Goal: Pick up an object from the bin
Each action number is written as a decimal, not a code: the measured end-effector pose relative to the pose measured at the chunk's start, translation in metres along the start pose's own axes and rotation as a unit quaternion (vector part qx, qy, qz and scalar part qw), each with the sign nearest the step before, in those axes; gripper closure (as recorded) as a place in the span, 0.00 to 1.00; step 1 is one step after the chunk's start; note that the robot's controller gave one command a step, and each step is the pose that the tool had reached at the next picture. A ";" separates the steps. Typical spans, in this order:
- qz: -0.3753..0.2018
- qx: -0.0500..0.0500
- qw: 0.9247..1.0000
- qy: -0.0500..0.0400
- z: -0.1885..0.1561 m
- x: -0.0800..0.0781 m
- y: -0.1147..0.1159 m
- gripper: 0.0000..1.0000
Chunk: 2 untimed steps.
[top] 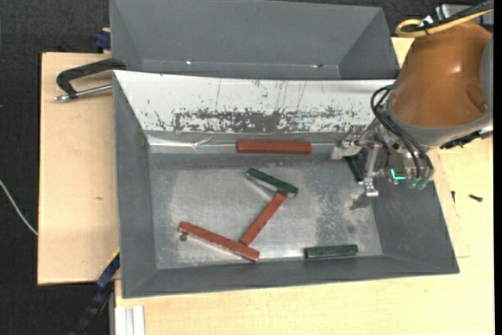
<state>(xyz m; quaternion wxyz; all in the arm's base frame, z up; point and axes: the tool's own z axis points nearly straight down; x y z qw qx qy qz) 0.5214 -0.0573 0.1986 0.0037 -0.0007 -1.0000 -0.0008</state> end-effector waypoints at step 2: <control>-0.028 0.001 1.000 -0.008 0.039 -0.012 0.034 0.00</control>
Offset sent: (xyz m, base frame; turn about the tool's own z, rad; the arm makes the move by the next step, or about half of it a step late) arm 0.0235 0.0976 -0.1242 -0.1594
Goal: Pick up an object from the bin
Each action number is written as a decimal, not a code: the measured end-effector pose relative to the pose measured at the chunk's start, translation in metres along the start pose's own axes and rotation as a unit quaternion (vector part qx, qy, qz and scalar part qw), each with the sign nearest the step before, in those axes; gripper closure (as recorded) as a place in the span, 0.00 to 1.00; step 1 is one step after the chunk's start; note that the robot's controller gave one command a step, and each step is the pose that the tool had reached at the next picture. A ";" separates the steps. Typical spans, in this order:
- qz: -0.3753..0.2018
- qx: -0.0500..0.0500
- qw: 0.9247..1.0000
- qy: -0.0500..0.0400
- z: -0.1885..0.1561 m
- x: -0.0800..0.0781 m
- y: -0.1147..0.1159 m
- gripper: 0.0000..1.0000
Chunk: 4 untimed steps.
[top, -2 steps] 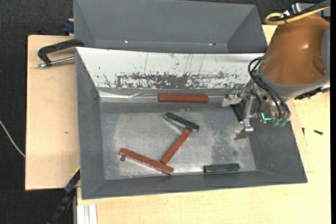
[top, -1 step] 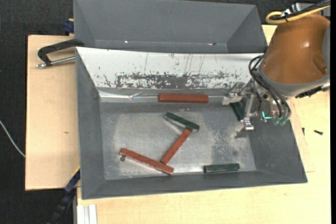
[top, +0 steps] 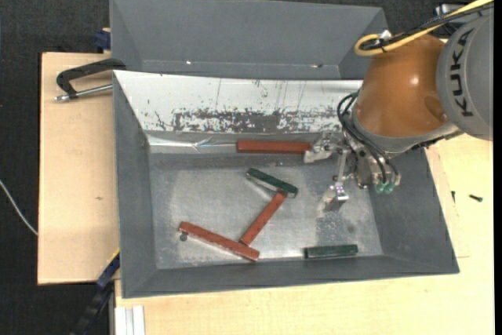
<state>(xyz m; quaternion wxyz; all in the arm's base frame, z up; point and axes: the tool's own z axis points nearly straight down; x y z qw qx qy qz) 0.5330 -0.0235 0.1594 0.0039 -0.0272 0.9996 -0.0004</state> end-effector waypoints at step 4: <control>0.047 0.008 0.999 0.001 0.072 -0.027 0.047 1.00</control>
Offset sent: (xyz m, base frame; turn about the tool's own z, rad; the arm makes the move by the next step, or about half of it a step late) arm 0.0459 0.0376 -0.0755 -0.1581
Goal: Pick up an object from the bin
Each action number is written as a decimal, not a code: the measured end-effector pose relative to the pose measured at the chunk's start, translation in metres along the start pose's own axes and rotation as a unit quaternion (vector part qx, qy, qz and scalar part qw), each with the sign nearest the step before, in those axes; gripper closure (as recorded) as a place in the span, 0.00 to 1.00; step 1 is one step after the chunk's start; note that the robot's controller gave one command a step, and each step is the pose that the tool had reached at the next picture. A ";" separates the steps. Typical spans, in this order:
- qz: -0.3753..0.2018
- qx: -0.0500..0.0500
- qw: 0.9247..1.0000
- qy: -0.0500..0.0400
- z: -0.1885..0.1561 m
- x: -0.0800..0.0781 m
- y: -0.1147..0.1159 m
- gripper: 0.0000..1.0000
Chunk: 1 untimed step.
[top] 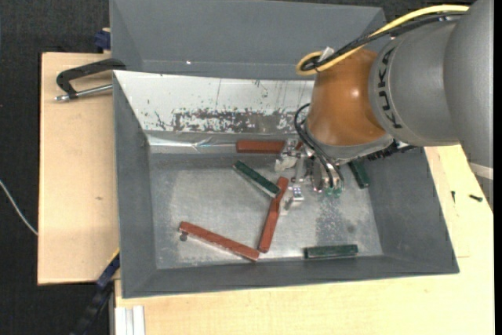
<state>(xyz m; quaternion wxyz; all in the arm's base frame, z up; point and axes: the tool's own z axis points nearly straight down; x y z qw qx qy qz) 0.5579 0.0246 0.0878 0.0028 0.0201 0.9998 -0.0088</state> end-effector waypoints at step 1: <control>0.000 -0.004 1.000 0.006 0.000 -0.001 -0.002 1.00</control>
Offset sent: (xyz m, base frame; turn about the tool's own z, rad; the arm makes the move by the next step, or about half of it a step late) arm -0.0148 0.0341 -0.0178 0.2642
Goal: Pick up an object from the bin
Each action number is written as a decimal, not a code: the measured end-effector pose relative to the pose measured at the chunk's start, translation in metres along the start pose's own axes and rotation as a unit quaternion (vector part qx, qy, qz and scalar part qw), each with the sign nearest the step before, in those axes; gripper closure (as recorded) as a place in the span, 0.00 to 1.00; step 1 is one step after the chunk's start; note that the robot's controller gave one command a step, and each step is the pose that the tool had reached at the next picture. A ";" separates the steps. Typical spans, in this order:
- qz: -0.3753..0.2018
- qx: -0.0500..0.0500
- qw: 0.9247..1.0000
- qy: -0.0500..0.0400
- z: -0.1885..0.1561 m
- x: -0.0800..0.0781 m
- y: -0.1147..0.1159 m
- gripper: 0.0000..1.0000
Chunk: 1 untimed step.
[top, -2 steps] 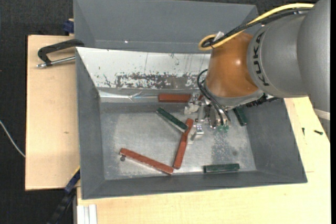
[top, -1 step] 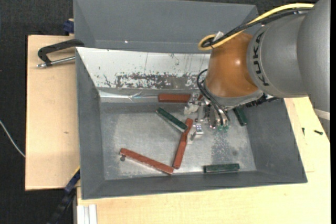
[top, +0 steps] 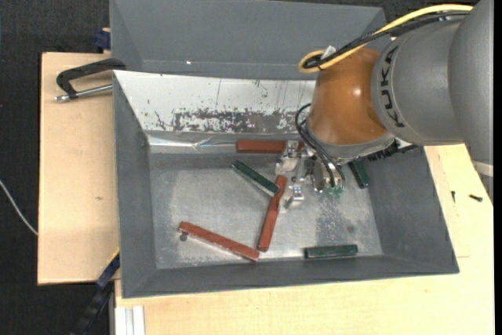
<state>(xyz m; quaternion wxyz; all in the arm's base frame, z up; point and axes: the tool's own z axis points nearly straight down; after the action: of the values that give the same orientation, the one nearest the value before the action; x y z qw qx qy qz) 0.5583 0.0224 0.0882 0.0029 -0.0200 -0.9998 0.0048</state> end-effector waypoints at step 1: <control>0.041 0.003 0.999 -0.001 0.000 0.002 0.004 1.00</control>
Offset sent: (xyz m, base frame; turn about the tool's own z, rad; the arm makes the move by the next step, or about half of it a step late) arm -0.0049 -0.0203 0.2883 -0.4407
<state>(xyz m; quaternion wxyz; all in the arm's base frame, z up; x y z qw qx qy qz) 0.5564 0.0263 0.0883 0.0020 -0.0611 -0.9981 0.0078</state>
